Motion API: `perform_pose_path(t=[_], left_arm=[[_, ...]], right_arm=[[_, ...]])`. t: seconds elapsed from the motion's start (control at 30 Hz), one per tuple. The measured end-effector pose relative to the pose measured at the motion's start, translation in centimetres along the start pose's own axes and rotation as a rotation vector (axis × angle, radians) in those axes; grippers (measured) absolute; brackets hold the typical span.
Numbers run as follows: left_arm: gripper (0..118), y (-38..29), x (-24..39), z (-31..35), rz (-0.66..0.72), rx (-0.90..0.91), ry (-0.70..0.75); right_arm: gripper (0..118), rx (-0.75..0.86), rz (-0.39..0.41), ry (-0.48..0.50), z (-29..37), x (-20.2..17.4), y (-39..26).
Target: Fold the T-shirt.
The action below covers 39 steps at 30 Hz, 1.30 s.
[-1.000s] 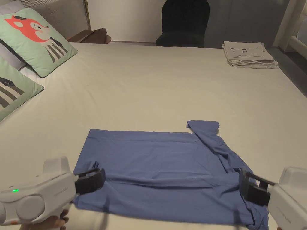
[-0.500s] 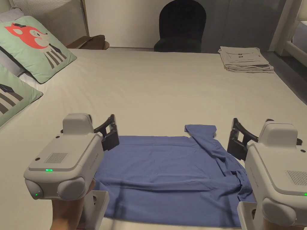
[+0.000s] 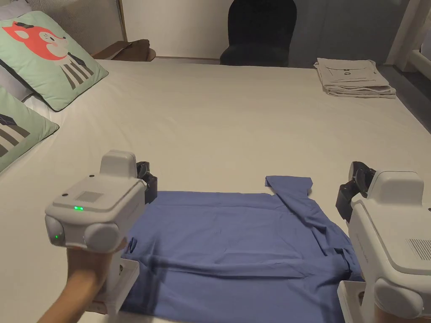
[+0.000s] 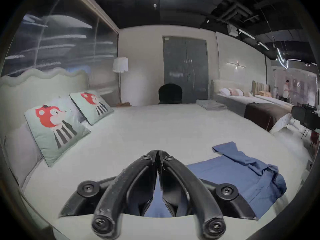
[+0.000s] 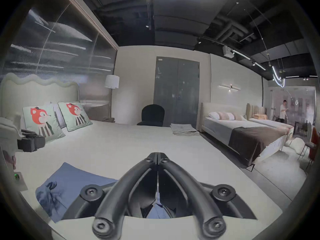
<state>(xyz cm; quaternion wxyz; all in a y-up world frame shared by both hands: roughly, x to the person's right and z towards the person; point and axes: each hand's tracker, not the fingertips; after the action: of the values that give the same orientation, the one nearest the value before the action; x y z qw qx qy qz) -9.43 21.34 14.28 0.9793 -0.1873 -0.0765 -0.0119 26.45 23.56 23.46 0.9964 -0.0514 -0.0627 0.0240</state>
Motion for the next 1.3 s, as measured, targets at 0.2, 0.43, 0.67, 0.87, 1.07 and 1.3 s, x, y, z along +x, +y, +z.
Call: perform_pose_path(t=[0.2, 0.43, 0.67, 0.87, 1.07, 1.3], left_arm=[[0, 0.5, -7.2, -10.4, 0.133, -0.239, -0.031], [5, -1.4, -10.7, -18.7, 0.159, -0.472, 0.03], [106, -3.6, -9.9, -21.7, 0.197, -0.577, 0.048], [29, -4.3, -7.4, -21.5, 0.055, -0.559, 0.062], [4, -3.5, -5.4, -20.5, -0.025, -0.542, 0.037], [4, -1.3, -5.7, -17.2, 0.057, -0.45, -0.001]], right_arm=[[0, -0.041, 0.004, 0.01, -4.0, -0.3, -0.6], [0, -0.094, 0.017, 0.008, -8.5, -0.3, -1.8], [0, -0.151, 0.019, -0.011, -10.8, 0.3, -3.7], [0, -0.187, 0.028, -0.03, -10.9, 1.1, -4.7], [0, -0.207, 0.019, -0.039, -11.5, 2.1, -4.8], [20, -0.516, -0.012, 0.031, -18.7, 4.0, -6.2]])
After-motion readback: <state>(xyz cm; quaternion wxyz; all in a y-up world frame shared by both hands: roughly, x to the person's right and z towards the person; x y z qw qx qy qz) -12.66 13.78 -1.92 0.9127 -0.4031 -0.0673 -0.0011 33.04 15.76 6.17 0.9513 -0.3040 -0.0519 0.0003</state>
